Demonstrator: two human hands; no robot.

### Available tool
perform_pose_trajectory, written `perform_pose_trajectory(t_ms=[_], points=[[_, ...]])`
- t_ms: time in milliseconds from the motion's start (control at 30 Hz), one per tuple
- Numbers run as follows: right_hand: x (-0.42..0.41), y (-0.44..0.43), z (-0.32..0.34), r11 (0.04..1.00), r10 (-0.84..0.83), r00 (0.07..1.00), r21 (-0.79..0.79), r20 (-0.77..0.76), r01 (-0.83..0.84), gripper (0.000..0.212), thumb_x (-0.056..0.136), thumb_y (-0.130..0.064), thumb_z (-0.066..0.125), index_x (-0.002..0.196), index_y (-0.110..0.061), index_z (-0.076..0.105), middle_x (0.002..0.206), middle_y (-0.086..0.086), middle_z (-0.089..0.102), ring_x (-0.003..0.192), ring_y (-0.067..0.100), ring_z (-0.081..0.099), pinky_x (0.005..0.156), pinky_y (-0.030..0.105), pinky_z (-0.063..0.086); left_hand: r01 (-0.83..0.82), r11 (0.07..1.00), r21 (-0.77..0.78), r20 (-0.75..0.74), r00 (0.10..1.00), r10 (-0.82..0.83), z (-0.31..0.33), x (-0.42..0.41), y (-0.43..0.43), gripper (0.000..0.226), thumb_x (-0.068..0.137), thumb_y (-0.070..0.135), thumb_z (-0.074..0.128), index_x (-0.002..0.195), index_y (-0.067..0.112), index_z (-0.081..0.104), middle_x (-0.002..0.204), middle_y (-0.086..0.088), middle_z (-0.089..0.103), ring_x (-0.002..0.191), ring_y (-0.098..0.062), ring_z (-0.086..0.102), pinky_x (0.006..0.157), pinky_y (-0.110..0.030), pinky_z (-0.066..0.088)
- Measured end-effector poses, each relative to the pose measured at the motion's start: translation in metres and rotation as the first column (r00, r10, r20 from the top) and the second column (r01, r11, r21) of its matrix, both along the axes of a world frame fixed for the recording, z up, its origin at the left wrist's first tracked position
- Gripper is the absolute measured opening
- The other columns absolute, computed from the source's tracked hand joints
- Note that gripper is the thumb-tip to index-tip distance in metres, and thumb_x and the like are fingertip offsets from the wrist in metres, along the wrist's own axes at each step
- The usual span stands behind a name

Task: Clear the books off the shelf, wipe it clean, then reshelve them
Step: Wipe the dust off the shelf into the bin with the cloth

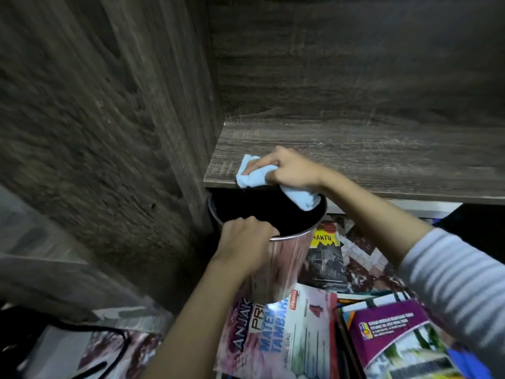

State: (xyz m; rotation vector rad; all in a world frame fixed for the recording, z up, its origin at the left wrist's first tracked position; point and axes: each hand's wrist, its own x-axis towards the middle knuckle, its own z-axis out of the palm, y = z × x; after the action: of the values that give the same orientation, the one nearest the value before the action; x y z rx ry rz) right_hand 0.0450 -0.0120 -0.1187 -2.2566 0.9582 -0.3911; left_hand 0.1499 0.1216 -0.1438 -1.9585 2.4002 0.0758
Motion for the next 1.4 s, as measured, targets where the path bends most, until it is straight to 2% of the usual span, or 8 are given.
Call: perform_pose_trajectory(t_ms=[200, 433, 667, 800, 933, 1133, 1233, 1400], points=[[-0.032, -0.001, 0.021, 0.932, -0.357, 0.824, 0.229, 0.441, 0.282, 0.045, 0.068, -0.002, 0.049, 0.104, -0.021, 0.067, 0.104, -0.007, 0.065, 0.095, -0.001, 0.059, 0.079, 0.007, 0.042, 0.001, 1.000, 0.009, -0.006, 1.000, -0.001, 0.000, 0.000, 0.001, 0.023, 0.084, 0.023, 0.052, 0.104, 0.025, 0.064, 0.106, -0.007, 0.066, 0.106, -0.029, 0.060, 0.081, -0.030, 0.044], [-0.056, -0.058, -0.007, 0.713, -0.699, 0.710, -0.155, -0.085, 0.684, 0.040, 0.095, -0.020, 0.040, 0.133, -0.010, 0.048, 0.132, 0.024, 0.051, 0.124, 0.041, 0.044, 0.099, 0.040, 0.036, 0.014, 1.000, 0.017, -0.009, 1.000, -0.014, -0.002, 0.003, 0.000, 0.022, 0.085, 0.023, 0.051, 0.102, 0.023, 0.064, 0.106, -0.005, 0.066, 0.105, -0.029, 0.060, 0.079, -0.028, 0.044], [-0.028, -0.079, -0.001, 0.738, -0.675, 0.701, -0.235, -0.232, 0.633, 0.037, 0.093, -0.021, 0.040, 0.125, -0.009, 0.054, 0.132, 0.025, 0.048, 0.126, 0.041, 0.036, 0.102, 0.041, 0.034, 0.039, 0.999, 0.010, 0.014, 0.999, -0.039, -0.002, 0.006, -0.001, 0.025, 0.089, 0.032, 0.049, 0.106, 0.022, 0.063, 0.108, -0.006, 0.065, 0.107, -0.029, 0.059, 0.078, -0.028, 0.041], [-0.025, -0.079, 0.000, 0.848, -0.530, 0.829, -0.133, -0.179, 0.514, 0.044, 0.097, -0.027, 0.039, 0.139, -0.019, 0.047, 0.142, 0.018, 0.044, 0.132, 0.036, 0.034, 0.105, 0.035, 0.031, 0.033, 0.999, 0.009, 0.004, 0.999, -0.033, -0.003, 0.006, -0.002, 0.024, 0.088, 0.033, 0.052, 0.107, 0.024, 0.063, 0.108, -0.005, 0.066, 0.107, -0.027, 0.059, 0.080, -0.028, 0.042], [-0.014, -0.076, 0.005, 0.925, -0.378, 0.924, 0.022, -0.064, 0.380, 0.036, 0.091, -0.039, 0.050, 0.120, -0.022, 0.064, 0.118, 0.001, 0.058, 0.117, 0.020, 0.050, 0.095, 0.028, 0.036, 0.035, 0.999, 0.012, 0.003, 0.999, -0.035, -0.002, 0.006, -0.001, 0.025, 0.089, 0.032, 0.051, 0.110, 0.027, 0.062, 0.109, -0.004, 0.066, 0.107, -0.027, 0.058, 0.081, -0.029, 0.042], [0.001, -0.048, -0.001, 0.987, -0.143, 0.990, 0.074, 0.002, 0.142, 0.050, 0.080, -0.001, 0.052, 0.118, -0.029, 0.065, 0.129, -0.001, 0.059, 0.120, 0.013, 0.050, 0.087, 0.016, 0.035, 0.030, 0.999, 0.018, -0.002, 1.000, -0.030, 0.001, 0.005, -0.001, 0.027, 0.088, 0.035, 0.051, 0.112, 0.027, 0.062, 0.110, -0.004, 0.065, 0.107, -0.027, 0.058, 0.081, -0.029, 0.042], [0.002, -0.021, -0.005, 0.991, -0.005, 0.998, 0.132, 0.061, -0.003, 0.052, 0.066, -0.009, 0.051, 0.103, -0.043, 0.066, 0.119, -0.001, 0.067, 0.114, 0.017, 0.058, 0.095, 0.025, 0.044, 0.025, 0.999, 0.021, 0.011, 1.000, -0.025, 0.001, 0.007, 0.000, 0.029, 0.088, 0.038, 0.050, 0.113, 0.027, 0.061, 0.112, -0.003, 0.065, 0.109, -0.027, 0.057, 0.080, -0.027, 0.042], [-0.014, -0.008, 0.012, 0.956, -0.023, 0.984, 0.292, 0.175, -0.030, 0.051, 0.064, 0.009, 0.046, 0.096, -0.020, 0.074, 0.094, -0.003, 0.072, 0.078, 0.006, 0.060, 0.063, 0.017, 0.044, 0.010, 0.999, 0.032, 0.023, 1.000, -0.010, 0.003, 0.005, 0.002, 0.028, 0.089, 0.038, 0.051, 0.111, 0.024, 0.061, 0.111, -0.006, 0.065, 0.108, -0.029, 0.057, 0.080, -0.028, 0.041]])
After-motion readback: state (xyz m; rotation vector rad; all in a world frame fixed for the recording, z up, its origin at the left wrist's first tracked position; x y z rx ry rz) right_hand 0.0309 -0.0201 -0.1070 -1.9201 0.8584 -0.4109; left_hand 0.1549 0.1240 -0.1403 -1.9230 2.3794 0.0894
